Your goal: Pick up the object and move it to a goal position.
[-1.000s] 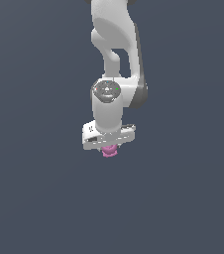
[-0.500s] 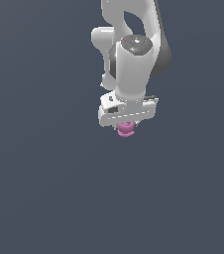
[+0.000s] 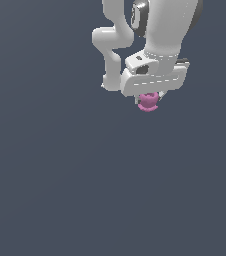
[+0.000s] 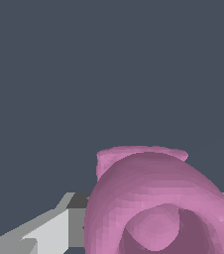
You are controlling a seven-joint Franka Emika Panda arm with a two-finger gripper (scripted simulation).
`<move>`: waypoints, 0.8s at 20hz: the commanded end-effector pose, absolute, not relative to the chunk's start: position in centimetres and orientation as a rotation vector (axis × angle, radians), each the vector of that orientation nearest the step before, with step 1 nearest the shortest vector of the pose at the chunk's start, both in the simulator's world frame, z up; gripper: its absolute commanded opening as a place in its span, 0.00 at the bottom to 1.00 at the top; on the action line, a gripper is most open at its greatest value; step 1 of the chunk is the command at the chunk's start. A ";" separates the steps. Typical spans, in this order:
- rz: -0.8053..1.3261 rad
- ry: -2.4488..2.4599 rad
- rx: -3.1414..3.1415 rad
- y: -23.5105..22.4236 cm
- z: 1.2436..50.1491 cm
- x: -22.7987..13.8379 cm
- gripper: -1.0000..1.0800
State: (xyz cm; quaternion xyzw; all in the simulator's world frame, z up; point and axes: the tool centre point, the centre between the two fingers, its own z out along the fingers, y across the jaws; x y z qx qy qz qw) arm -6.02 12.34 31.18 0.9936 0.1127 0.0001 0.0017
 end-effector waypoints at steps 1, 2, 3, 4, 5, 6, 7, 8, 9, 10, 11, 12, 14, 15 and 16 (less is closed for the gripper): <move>0.000 0.353 3.118 14.1 33.6 -7.2 0.00; 0.000 0.353 3.118 14.8 34.6 -7.7 0.00; 0.000 0.353 3.118 15.5 35.5 -8.1 0.00; 0.000 0.353 3.118 16.2 36.5 -8.5 0.00; 0.000 0.353 3.118 16.9 37.4 -8.9 0.00; 0.000 0.353 3.118 17.6 38.4 -9.4 0.00; 0.000 0.353 3.118 18.3 39.3 -9.8 0.00; 0.000 0.354 3.118 18.9 40.2 -10.1 0.00; 0.000 0.354 3.118 19.5 41.0 -10.5 0.00; 0.000 0.354 3.119 20.1 41.8 -10.8 0.00; 0.000 0.354 3.119 20.7 42.6 -11.1 0.00; 0.000 0.354 3.119 21.2 43.3 -11.4 0.00; 0.000 0.353 3.120 22.1 44.5 -11.9 0.00; 0.000 0.353 3.120 22.4 45.0 -12.1 0.00; 0.000 0.353 3.120 22.8 45.5 -12.2 0.00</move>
